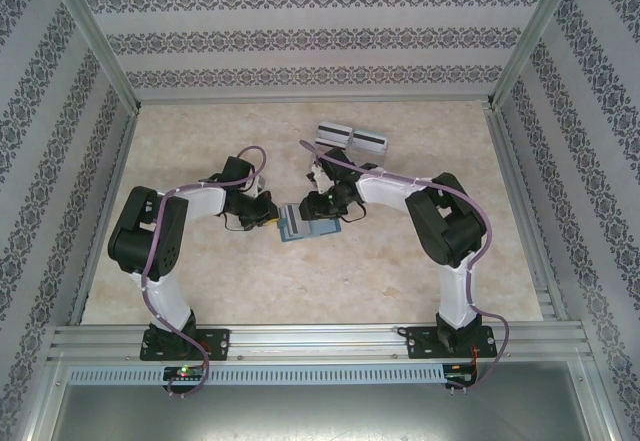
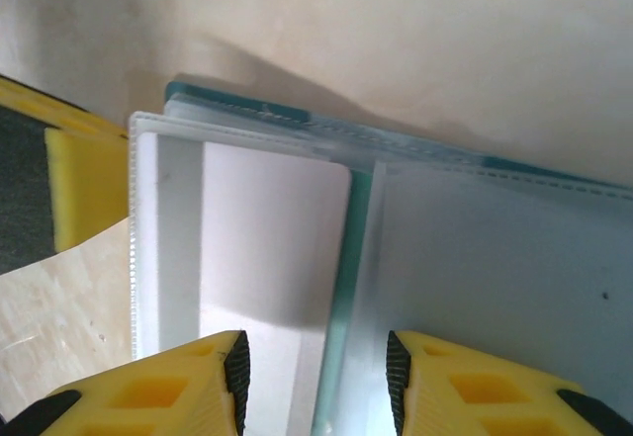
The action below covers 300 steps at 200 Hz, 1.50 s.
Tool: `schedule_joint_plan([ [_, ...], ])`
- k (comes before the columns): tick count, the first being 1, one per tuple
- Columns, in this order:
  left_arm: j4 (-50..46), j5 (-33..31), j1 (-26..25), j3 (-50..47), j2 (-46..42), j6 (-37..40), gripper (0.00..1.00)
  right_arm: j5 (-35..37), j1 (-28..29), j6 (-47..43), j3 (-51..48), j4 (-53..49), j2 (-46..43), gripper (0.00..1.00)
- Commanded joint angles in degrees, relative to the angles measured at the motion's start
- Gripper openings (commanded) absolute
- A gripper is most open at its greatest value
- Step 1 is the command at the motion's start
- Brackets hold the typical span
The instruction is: Put the credit cards into the card holder
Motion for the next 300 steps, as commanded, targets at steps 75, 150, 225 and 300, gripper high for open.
schedule_joint_plan([
  [75, 2.78, 0.59, -3.63, -9.28, -3.85, -2.8, 0.04, 1.25, -2.73, -5.75, 2.3, -5.18, 0.15, 0.46],
  [150, -6.11, -1.95, -3.65, -2.59, -8.54, 5.46, 0.22, 0.5, -2.62, -5.85, 1.87, -4.64, 1.08, 0.46],
  [225, -10.79, -0.27, -6.68, 3.08, -8.95, 24.65, 0.34, 0.46, -2.58, -5.68, 1.42, -4.1, 1.06, 0.46],
  [300, -20.25, -17.09, -13.45, 5.3, -9.6, 37.12, 0.38, 0.24, -2.6, -5.66, 1.67, -4.07, 1.13, 0.46],
])
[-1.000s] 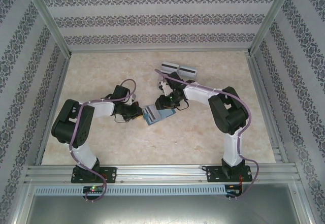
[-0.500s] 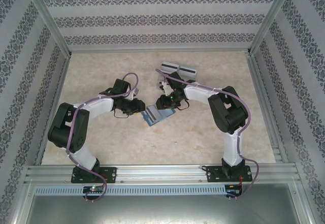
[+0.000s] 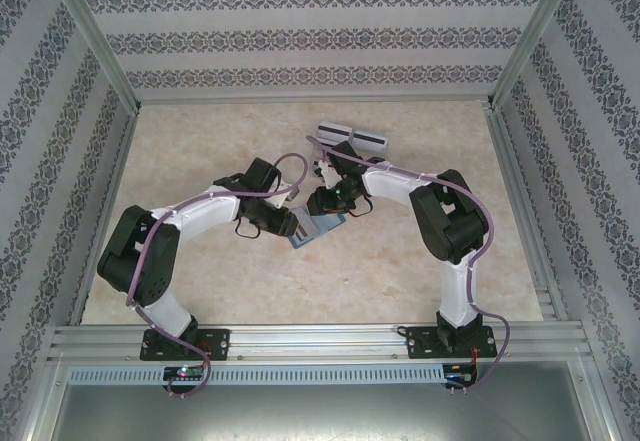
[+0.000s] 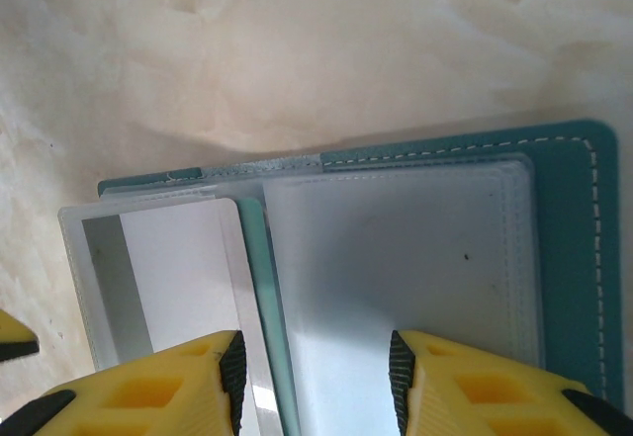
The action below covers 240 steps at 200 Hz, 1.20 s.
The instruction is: Put the credit cards into the card holder
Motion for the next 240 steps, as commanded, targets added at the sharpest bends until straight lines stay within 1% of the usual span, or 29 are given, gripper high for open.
schedule_joint_plan([
  [1, -4.76, -5.98, -1.02, 1.29, -0.79, 6.65, 0.38, -0.18, 0.24, -1.12, -0.07, -0.51, 0.48, 0.46],
  [20, -4.87, -6.63, -1.4, 1.91, 0.11, 8.02, 0.4, -0.18, 0.2, -1.12, -0.07, -0.45, 0.49, 0.46],
  [42, -4.05, -4.41, -1.88, 3.09, 1.26, 9.53, 0.41, -0.27, 0.22, -1.12, -0.06, -0.53, 0.58, 0.46],
  [87, -7.0, -1.6, -2.99, 7.09, 6.53, 13.13, 0.41, -0.18, 0.04, -1.12, -0.29, -0.6, 0.45, 0.46],
  [109, -8.05, -2.84, -3.01, 8.66, 8.54, 13.86, 0.41, -0.08, -0.04, -1.14, -0.5, -0.62, 0.15, 0.46],
  [160, -8.82, -4.32, -3.17, 10.04, 9.88, 14.29, 0.4, -0.18, -0.22, -1.09, -0.6, -0.52, 0.11, 0.46],
  [213, -9.07, -7.63, -3.36, 9.69, 8.34, 14.57, 0.43, -0.57, -0.22, -0.94, -0.7, -0.31, 0.4, 0.46],
  [240, -8.74, -6.71, -3.48, 9.84, 9.15, 14.28, 0.43, -0.62, -0.3, -0.91, -0.77, -0.33, 0.23, 0.46],
])
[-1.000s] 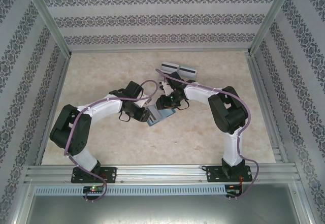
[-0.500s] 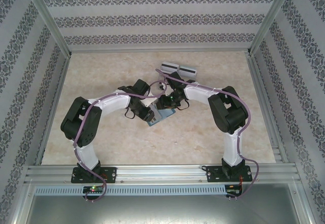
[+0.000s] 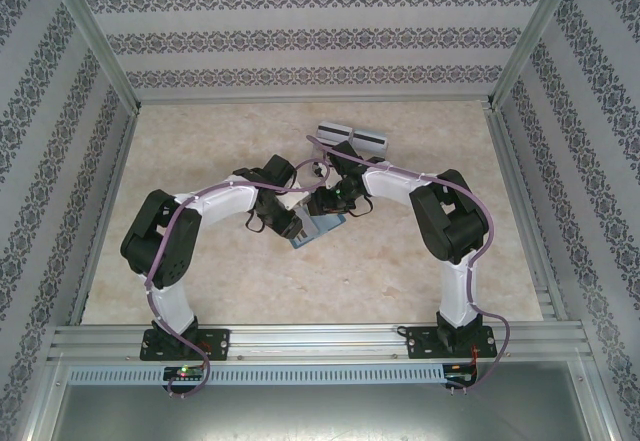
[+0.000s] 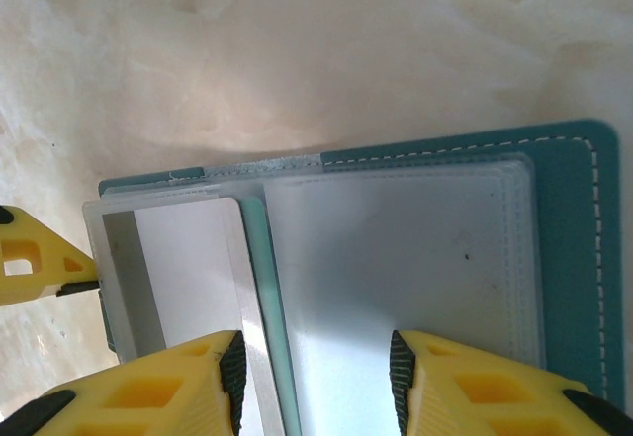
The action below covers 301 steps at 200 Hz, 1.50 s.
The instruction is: Put the credit cards into the card holder
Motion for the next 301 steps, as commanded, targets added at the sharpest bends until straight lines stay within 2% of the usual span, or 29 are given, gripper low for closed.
schedule_joint_plan([
  [1, -1.87, -0.47, -0.93, 1.02, 0.28, 1.09, 0.43, -0.31, -0.28, -0.95, -0.75, -0.35, 0.18, 0.46],
  [61, -1.55, -1.4, -1.55, 1.18, 2.36, 0.68, 0.4, -0.22, -0.55, -1.05, -1.3, -0.36, -0.41, 0.46],
  [79, -1.65, -1.76, -1.55, 1.08, 2.49, 0.61, 0.34, -0.22, -0.6, -0.96, -1.34, -0.18, -0.49, 0.46],
  [103, -1.17, -2.64, -1.57, 0.54, 1.58, 0.31, 0.2, -0.42, -0.55, -0.78, -1.45, -0.08, -0.14, 0.46],
  [147, 1.02, -4.02, -1.55, -1.64, -1.23, -0.64, 0.11, -0.25, -0.72, -0.7, -1.37, -0.29, 0.56, 0.46],
  [186, 3.15, -4.59, -1.3, -5.05, -4.76, -2.01, 0.0, -0.07, -0.99, -0.29, -1.45, -0.26, 0.94, 0.46],
  [236, 4.61, -4.48, -0.75, -9.13, -8.33, -4.64, 0.0, -0.05, -1.25, -0.08, -1.19, -0.44, 1.55, 0.46],
  [281, 19.63, -2.71, 1.14, -19.23, -15.51, -11.56, 0.0, -0.53, -1.25, 0.17, -0.86, -0.41, 2.64, 0.46],
  [301, 21.54, 0.85, 2.13, -19.49, -16.27, -13.9, 0.0, -0.57, -1.25, 0.17, -0.75, -0.78, 2.86, 0.46],
])
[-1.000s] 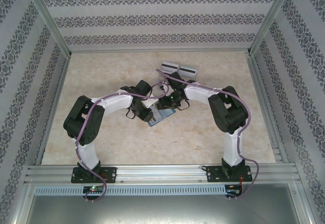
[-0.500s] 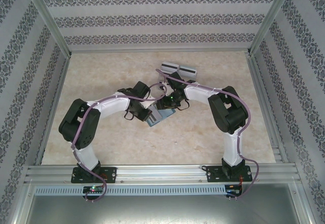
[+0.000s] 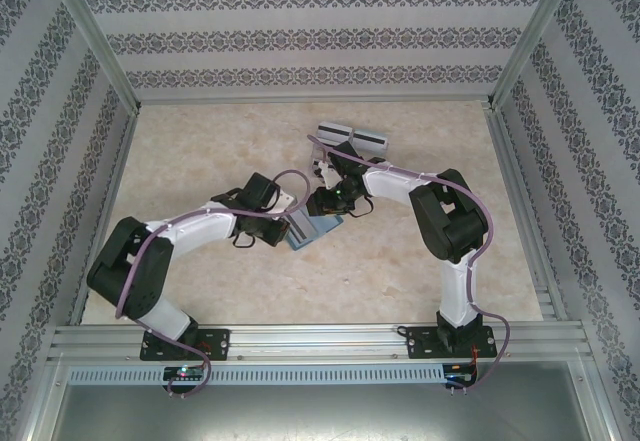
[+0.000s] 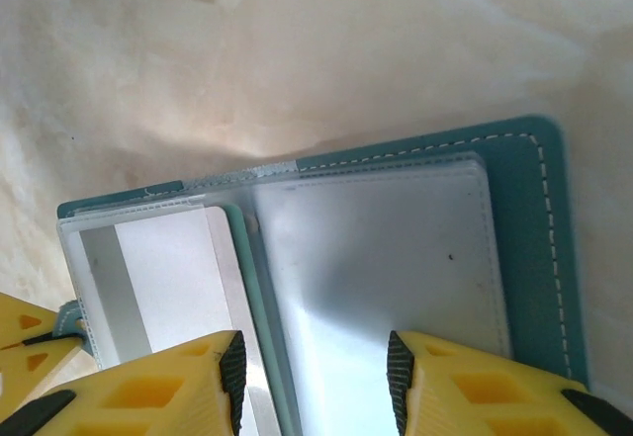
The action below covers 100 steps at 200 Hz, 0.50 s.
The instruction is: Put the credit cards into the card holder
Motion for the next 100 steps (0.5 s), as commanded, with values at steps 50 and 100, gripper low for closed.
schedule_joint_plan([
  [50, 22.57, 7.63, 1.73, -9.44, -1.79, -12.2, 0.0, 1.94, -0.85, -0.22, -0.03, -1.89, 2.79, 0.46],
  [100, 30.44, 5.95, 2.01, -16.09, -4.06, -16.03, 0.0, 2.11, -0.93, -0.49, 0.33, -2.76, 3.71, 0.46],
])
